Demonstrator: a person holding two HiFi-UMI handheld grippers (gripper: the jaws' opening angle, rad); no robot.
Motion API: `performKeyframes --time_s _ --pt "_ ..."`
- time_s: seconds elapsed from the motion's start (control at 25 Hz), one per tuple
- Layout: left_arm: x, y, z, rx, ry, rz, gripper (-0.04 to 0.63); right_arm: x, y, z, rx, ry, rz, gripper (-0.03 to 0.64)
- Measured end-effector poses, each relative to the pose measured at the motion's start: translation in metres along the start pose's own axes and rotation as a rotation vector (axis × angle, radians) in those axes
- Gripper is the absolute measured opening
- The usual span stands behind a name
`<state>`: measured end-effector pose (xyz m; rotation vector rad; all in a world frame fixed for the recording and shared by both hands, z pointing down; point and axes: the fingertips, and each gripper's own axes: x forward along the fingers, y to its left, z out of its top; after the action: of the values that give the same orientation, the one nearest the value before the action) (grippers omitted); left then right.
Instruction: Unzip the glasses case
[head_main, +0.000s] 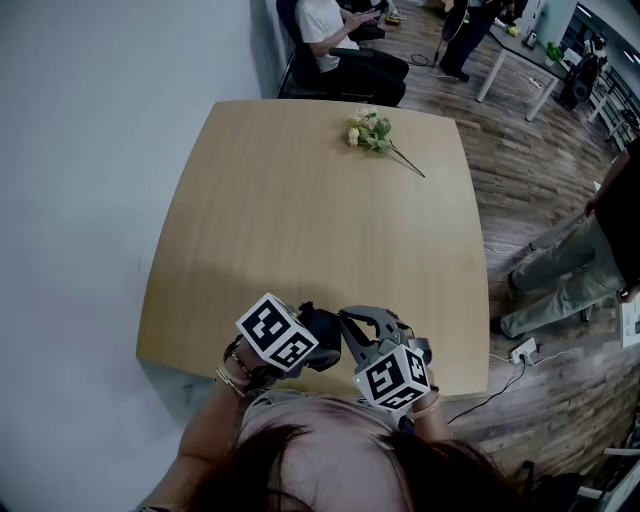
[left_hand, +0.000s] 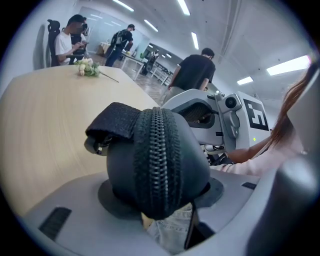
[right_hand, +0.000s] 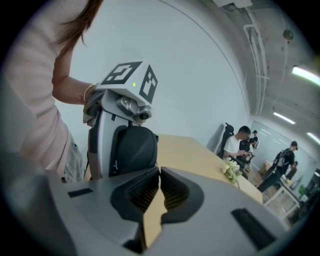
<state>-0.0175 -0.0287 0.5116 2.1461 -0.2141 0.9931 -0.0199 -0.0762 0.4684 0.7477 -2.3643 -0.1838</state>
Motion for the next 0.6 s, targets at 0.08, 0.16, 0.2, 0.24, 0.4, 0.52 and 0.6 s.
performKeyframes --time_s 0.08,0.16,0.2,0.24,0.4,0.52,0.6 --pt "0.0009 -0.0003 -0.0010 0.002 0.006 -0.002 0.232 -0.0002 0.0003 0.0000 -0.002 0.000 0.002 0.017" --pt "0.0019 -0.0004 -0.0019 0.006 0.016 -0.003 0.232 -0.0003 0.0004 -0.0001 -0.004 0.000 0.004 0.017" --pt "0.0026 -0.0003 -0.0026 0.009 0.022 -0.002 0.232 -0.0004 0.0005 -0.0001 -0.006 0.001 0.005 0.017" --pt "0.0034 -0.0002 -0.0034 0.012 0.030 -0.002 0.232 -0.0004 0.0008 -0.0001 -0.007 0.001 0.006 0.017" --pt "0.0051 -0.0007 -0.0066 0.020 0.050 -0.003 0.232 -0.0009 0.0020 0.0003 -0.013 0.004 0.010 0.017" --pt "0.0054 -0.0006 -0.0069 0.022 0.055 -0.006 0.232 -0.0008 0.0022 0.0000 -0.014 0.007 0.012 0.017" --pt "0.0062 -0.0003 -0.0079 0.023 0.061 -0.009 0.232 -0.0004 0.0029 -0.0008 -0.017 0.009 0.013 0.017"
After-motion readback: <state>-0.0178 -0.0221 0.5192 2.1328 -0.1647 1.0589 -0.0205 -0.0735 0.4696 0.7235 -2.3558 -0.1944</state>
